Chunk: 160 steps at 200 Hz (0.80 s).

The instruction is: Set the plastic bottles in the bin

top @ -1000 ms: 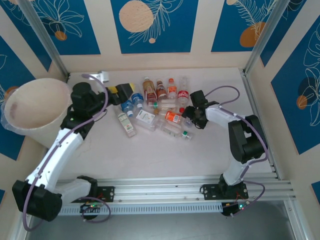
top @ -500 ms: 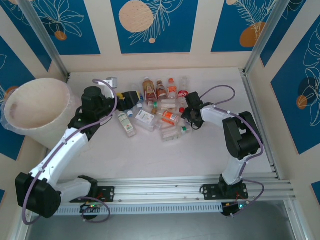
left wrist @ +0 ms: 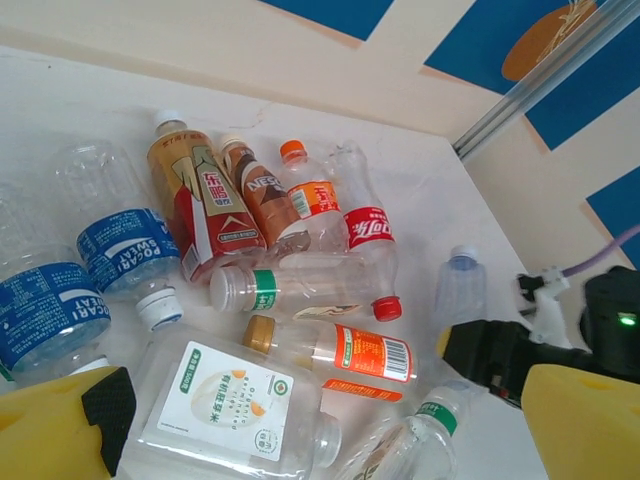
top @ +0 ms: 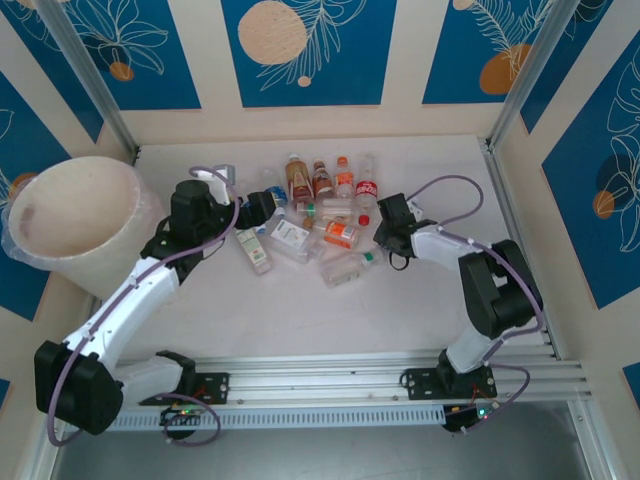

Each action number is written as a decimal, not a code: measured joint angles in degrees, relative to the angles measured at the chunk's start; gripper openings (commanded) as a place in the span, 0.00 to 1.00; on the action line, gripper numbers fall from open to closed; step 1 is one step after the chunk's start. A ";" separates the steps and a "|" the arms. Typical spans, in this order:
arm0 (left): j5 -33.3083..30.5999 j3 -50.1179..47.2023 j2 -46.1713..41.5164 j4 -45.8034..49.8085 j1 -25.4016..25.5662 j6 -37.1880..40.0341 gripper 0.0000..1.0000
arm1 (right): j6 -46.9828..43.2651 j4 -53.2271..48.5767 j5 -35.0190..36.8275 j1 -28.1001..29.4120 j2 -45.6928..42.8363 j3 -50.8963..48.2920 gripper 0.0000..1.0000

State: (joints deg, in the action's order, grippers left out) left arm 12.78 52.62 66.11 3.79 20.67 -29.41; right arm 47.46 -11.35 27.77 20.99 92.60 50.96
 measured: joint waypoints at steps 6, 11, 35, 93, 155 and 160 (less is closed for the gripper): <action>0.04 -0.02 0.44 -0.07 0.00 -0.04 1.00 | -0.42 0.50 0.20 0.00 -1.36 -0.68 0.26; 0.22 -0.02 0.87 -0.15 0.00 -0.04 1.00 | -0.74 0.92 0.37 0.00 -2.49 -1.18 0.26; 2.71 0.00 3.54 -0.35 0.00 -0.63 1.00 | -3.28 3.43 0.26 0.00 -8.15 -3.19 0.25; 14.14 0.42 11.13 -6.54 0.48 -5.20 1.00 | -11.96 14.05 -12.07 0.33 -20.57 -10.88 0.27; 21.70 2.38 17.27 -15.39 2.56 -10.14 1.00 | -18.60 18.69 -28.85 3.96 -23.06 -10.80 0.26; 21.92 3.06 17.79 -15.43 2.97 -10.16 1.00 | -18.86 18.67 -30.32 4.22 -23.06 -10.67 0.26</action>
State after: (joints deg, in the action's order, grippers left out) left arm 34.70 55.68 83.90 -11.64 23.64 -39.57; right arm 28.60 7.31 -2.55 25.21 69.54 40.29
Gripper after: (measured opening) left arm 0.998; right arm 0.374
